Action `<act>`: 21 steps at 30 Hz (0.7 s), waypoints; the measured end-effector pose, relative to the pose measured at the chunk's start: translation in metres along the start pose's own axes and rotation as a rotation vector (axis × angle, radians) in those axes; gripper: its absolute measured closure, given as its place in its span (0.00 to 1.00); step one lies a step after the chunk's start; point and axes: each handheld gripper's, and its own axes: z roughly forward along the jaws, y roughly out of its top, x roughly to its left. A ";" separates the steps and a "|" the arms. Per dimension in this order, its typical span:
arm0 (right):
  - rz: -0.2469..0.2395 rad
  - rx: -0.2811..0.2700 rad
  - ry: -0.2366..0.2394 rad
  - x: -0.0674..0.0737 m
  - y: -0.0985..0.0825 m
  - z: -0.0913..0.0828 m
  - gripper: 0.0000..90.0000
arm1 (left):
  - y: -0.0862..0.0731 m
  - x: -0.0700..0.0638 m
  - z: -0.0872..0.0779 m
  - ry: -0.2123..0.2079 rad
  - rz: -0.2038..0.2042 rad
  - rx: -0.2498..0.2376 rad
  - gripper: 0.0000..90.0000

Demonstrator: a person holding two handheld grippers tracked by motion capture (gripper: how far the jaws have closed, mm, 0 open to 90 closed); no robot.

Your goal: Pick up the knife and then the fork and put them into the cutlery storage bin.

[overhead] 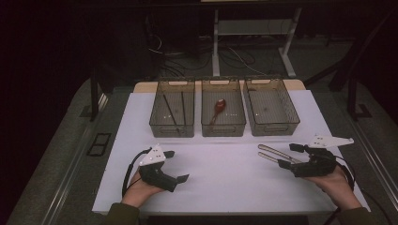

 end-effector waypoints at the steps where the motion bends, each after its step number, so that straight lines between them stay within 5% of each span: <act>1: 0.002 0.006 0.005 -0.001 0.001 -0.001 0.23 | 0.000 0.000 0.000 0.001 -0.001 0.001 0.00; 21: -0.072 0.249 -0.016 -0.021 0.015 0.010 0.46 | 0.002 -0.002 0.000 -0.015 0.007 0.009 0.00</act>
